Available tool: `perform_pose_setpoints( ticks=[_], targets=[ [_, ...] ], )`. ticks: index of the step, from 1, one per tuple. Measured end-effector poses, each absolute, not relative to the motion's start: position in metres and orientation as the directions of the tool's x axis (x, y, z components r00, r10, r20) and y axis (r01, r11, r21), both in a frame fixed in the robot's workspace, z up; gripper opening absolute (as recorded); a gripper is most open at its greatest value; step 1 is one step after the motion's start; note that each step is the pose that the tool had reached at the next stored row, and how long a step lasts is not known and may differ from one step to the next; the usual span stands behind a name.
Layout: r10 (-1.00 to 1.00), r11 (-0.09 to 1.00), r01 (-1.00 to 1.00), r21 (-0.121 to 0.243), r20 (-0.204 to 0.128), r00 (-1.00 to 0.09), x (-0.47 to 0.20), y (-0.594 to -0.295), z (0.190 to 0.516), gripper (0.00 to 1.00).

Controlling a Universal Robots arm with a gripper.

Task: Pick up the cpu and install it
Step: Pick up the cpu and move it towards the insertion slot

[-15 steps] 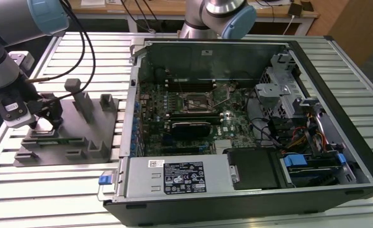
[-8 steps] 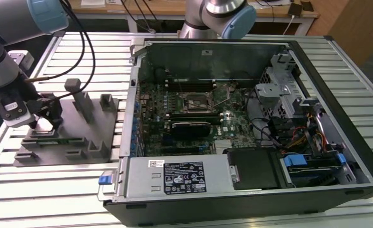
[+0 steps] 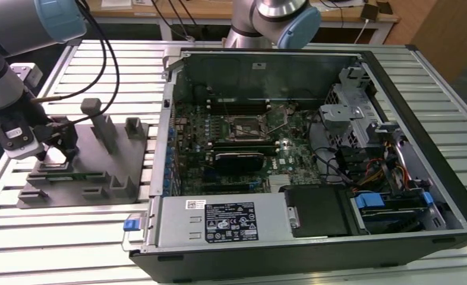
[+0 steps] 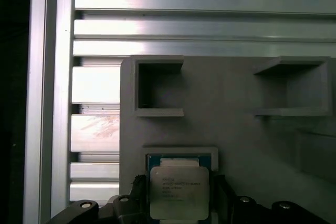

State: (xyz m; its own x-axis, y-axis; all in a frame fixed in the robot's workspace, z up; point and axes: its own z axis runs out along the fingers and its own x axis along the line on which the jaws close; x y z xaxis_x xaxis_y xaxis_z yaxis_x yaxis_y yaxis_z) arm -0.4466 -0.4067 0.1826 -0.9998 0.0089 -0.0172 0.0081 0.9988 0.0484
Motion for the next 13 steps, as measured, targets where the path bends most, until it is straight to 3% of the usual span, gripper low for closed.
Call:
perform_pose_setpoints(
  ticks=[13],
  targets=[
    [0.009,0.999,0.008,0.048,-0.016,-1.000,-0.4462,-0.4066,0.1826,0.62]
  ],
)
